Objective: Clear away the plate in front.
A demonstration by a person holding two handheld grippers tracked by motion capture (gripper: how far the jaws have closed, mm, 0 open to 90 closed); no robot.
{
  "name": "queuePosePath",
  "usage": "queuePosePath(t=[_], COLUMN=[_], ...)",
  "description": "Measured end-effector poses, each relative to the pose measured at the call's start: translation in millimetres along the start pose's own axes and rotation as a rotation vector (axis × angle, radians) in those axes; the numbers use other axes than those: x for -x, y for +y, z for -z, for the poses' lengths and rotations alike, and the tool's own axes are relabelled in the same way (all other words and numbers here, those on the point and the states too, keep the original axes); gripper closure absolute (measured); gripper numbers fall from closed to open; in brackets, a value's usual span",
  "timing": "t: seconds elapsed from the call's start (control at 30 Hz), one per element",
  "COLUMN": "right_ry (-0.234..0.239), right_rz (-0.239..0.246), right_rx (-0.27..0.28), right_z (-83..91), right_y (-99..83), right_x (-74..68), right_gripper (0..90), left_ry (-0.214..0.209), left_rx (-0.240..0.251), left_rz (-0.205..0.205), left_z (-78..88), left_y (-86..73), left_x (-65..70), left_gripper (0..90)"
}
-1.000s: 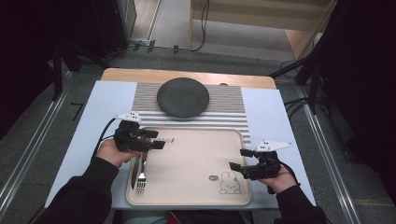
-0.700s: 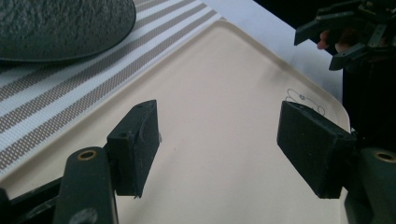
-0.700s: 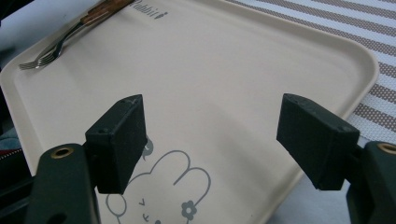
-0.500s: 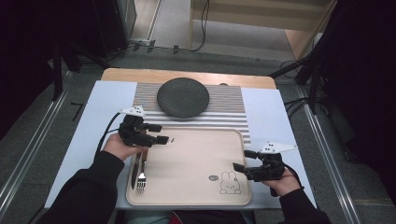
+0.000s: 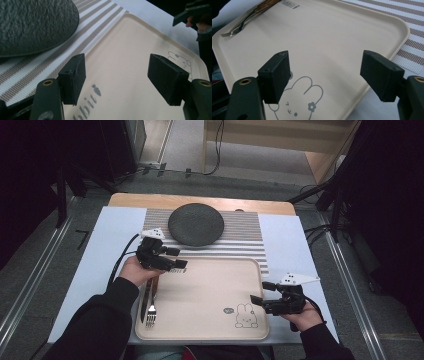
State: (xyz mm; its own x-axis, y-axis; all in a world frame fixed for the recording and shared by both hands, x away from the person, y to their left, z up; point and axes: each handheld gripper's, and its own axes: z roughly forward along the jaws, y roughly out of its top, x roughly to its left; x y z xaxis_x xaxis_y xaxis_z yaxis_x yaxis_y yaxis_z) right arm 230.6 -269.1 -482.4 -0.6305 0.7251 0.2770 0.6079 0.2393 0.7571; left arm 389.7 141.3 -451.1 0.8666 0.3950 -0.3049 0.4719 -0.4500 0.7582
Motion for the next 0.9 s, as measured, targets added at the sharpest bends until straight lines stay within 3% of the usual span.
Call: queuePosePath(t=[0.17, 0.23, 0.4, 0.6, 0.8, 0.9], right_ry=[-0.005, -0.002, 0.001, 0.001, 0.004, 0.004], right_rz=[-0.001, -0.004, -0.005, -0.004, -0.004, -0.004], right_rx=[0.001, -0.002, 0.002, 0.005, 0.008, 0.008], right_z=[0.4, 0.0, -0.8, -1.7, -1.6, -1.4], right_y=[0.0, 0.2, 1.3, 2.3, 2.9, 2.8], right_x=[0.7, 1.1, 1.4, 1.9, 1.3, 1.4], right_gripper=[22.5, 22.5, 22.5, 22.5, 22.5, 22.5], left_ry=[0.004, 0.026, 0.017, -0.001, 0.019, 0.019], left_rx=[0.006, 0.0, -0.013, -0.032, -0.035, -0.062], left_rz=[-0.035, -0.076, -0.142, -0.19, -0.196, -0.179], left_z=[-3.3, -5.9, -11.4, -17.9, -22.3, -26.0], left_y=[8.9, 11.9, 19.4, 28.7, 42.2, 49.0], left_x=[-5.1, -6.1, -9.4, -14.3, -23.1, -28.8], left_gripper=[31.7, 33.6, 33.5, 33.5, 33.6, 33.6])
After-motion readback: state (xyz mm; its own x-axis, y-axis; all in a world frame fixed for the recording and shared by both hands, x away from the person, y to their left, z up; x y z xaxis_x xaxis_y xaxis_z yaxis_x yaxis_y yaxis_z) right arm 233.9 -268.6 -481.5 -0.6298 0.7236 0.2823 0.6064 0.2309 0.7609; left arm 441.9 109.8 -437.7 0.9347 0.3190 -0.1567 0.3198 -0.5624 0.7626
